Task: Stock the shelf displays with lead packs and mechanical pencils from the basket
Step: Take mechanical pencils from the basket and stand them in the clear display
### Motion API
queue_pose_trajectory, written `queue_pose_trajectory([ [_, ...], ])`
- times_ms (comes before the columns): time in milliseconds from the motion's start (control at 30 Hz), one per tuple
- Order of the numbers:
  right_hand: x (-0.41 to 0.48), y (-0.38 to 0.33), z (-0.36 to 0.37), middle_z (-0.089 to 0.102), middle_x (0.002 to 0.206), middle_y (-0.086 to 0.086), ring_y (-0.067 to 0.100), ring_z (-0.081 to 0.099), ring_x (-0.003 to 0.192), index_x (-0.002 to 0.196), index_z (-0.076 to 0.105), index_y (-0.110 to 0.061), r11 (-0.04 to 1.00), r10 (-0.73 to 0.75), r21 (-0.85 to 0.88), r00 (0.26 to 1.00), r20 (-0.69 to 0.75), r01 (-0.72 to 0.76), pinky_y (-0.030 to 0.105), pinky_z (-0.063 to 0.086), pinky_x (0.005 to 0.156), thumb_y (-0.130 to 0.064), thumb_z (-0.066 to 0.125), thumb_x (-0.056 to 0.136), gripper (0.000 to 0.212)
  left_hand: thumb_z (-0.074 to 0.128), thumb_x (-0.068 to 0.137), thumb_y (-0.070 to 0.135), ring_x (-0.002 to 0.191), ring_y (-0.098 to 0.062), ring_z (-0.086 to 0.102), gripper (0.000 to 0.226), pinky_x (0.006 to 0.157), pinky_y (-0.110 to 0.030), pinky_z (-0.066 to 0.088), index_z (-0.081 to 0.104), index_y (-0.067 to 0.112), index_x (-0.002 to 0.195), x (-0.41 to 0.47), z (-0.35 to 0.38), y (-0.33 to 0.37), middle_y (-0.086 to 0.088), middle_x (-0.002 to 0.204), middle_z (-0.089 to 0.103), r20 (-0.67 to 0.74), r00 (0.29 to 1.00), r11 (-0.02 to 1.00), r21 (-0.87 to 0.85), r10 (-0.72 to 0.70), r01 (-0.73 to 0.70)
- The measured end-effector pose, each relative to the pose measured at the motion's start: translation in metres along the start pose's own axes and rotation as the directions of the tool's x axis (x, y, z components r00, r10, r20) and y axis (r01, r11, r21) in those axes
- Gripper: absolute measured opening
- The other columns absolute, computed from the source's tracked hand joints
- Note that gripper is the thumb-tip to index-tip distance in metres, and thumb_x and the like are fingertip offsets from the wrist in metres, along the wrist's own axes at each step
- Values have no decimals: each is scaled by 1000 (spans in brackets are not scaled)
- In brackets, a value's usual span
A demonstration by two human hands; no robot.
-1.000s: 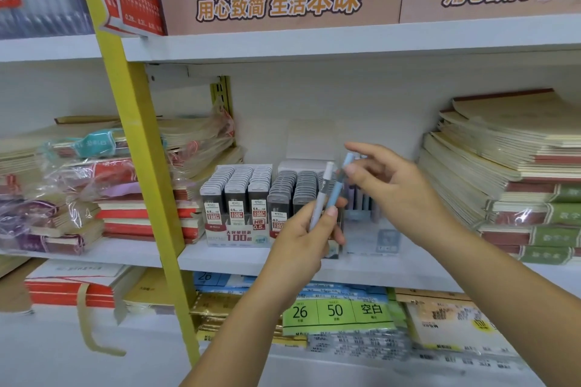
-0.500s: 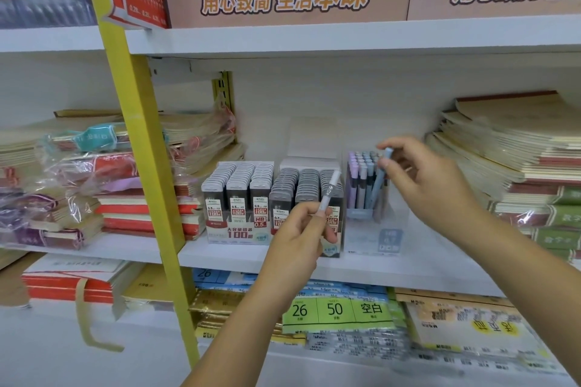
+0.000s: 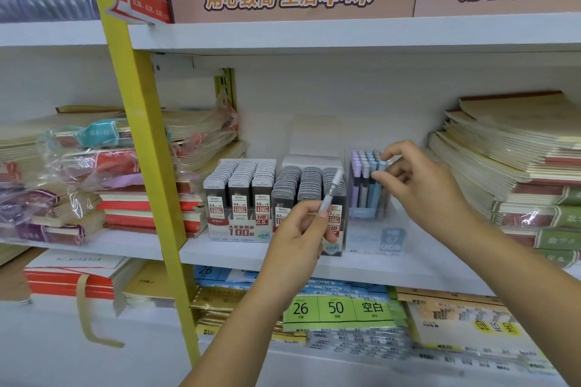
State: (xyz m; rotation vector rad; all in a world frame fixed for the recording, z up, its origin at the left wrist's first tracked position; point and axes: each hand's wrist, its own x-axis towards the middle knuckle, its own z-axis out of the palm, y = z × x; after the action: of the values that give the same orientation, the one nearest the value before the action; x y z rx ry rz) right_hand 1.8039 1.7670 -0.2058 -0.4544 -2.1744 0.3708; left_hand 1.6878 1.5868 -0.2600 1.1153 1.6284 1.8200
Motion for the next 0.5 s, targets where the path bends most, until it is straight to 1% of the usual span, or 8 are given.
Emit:
queue_pose_trajectory([
  [67,0,1,3,62,74,-15,-2,59,68,99,48,-36,999,-14,-33,999,-32,13,9,40,57,-34,69,85,25,49,104,31,52,-3,44,22,48,-13,37,66,43,96,0,0,1,9,72,65,-3,1000,1000,-8,3,-3],
  [133,1,2,5,54,75,-17,4,53,68,100,52,-31,989,-56,-143,996,-69,45,14,35,55,-35,69,83,24,50,104,32,51,-3,43,23,48,-13,36,66,46,96,0,-2,1,10,71,64,-11,1000,1000,-12,10,-10],
  [200,2,4,8,46,82,-14,9,47,75,100,56,-27,952,-77,-302,994,-71,52,19,31,54,-37,69,82,26,50,103,33,52,-3,44,24,49,-14,37,67,48,96,0,-3,0,11,70,64,-18,1000,1000,-9,14,-15],
  [267,1,4,10,43,90,-10,12,49,84,101,56,-27,929,-35,-370,999,-41,17,24,33,56,-37,71,82,26,51,103,33,52,-2,45,24,50,-14,38,68,49,97,0,-3,0,11,69,63,-25,1000,1000,-20,15,-16],
  [367,0,-1,10,43,93,-8,14,49,87,104,59,-25,929,21,-368,1000,-17,-26,26,34,61,-35,69,84,24,51,103,32,53,-2,45,25,51,-16,39,68,50,98,0,-1,0,11,68,63,-20,1000,999,-35,10,-11],
  [433,-2,-6,6,43,94,-7,11,44,86,107,62,-22,941,6,-337,999,-53,-23,24,33,62,-31,65,89,20,52,102,32,53,-1,45,24,52,-16,40,69,48,98,-1,1,0,12,67,63,-15,1000,999,-40,13,-13],
  [467,-5,-10,4,45,95,-8,9,44,84,108,63,-21,958,-6,-286,996,-83,-19,20,33,62,-28,63,91,18,52,102,32,54,-1,46,24,52,-15,40,69,47,98,-1,3,1,12,68,63,-13,1000,999,-38,17,-17],
  [500,-8,-15,2,48,93,-11,5,46,80,106,64,-22,981,-5,-194,994,-113,-17,15,34,62,-25,61,93,14,52,102,32,54,0,47,23,53,-15,40,70,46,98,-1,3,2,13,68,63,-12,1000,999,-31,22,-22],
])
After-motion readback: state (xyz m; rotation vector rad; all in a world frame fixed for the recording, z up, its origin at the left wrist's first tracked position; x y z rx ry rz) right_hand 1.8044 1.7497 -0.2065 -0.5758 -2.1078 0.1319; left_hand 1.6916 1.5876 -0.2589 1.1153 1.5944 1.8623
